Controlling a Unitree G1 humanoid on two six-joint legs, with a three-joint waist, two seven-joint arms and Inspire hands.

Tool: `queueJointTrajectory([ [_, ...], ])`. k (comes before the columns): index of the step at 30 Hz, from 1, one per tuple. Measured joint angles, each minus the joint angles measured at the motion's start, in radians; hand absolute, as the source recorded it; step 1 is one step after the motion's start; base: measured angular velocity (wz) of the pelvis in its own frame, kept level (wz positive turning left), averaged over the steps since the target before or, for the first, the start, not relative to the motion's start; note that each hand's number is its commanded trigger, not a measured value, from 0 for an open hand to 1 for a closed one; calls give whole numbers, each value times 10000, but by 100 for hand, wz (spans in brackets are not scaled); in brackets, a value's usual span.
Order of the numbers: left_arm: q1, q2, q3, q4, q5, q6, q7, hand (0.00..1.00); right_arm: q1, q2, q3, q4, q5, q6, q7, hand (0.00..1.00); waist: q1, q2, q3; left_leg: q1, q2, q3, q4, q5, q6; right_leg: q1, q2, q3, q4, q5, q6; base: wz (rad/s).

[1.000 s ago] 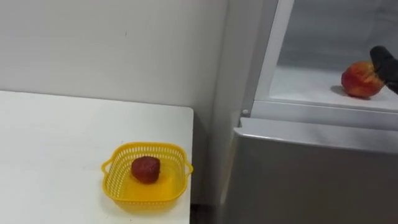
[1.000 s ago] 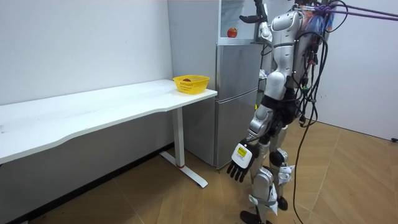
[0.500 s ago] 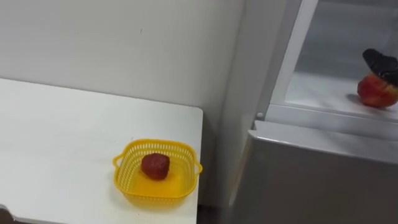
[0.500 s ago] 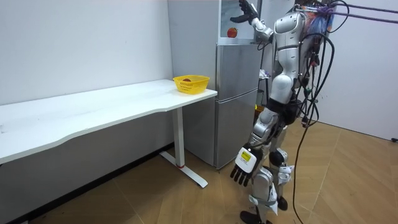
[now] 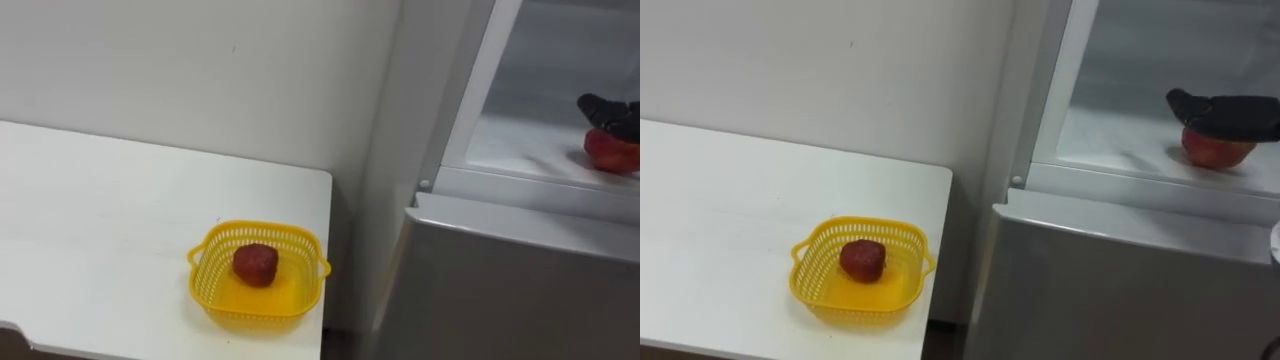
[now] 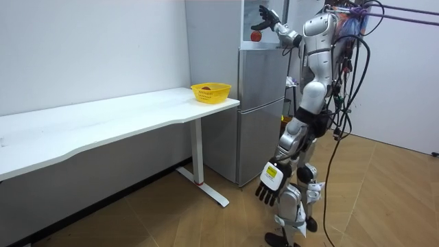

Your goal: Retrieve from the upper fridge

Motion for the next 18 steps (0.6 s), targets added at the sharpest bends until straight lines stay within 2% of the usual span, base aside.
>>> queueJointTrajectory([
  [2,-1,6,172,-12,-4,40,-22,0,0,-5,1,94,0,180,176,0,40,-8,-7,15,0,1,3,2,0,7,-1,1,2,0,0,0],
  [8,20,23,473,-12,-6,105,-38,0,1,-92,217,473,-2,235,591,0,87,-57,-39,56,2,19,5,5,0,39,-8,14,10,0,0,0],
  [13,18,32,537,-74,-6,120,-180,0,-3,-105,292,962,-46,362,866,0,-87,-94,-63,-141,0,-131,171,-2,0,24,-13,-106,19,1,-3,10],
  [18,15,34,537,-67,-11,121,-222,0,-2,-106,294,1213,-126,373,1088,0,-172,-21,-11,-158,2,-120,176,-4,3,24,-15,-116,39,12,-20,0],
])
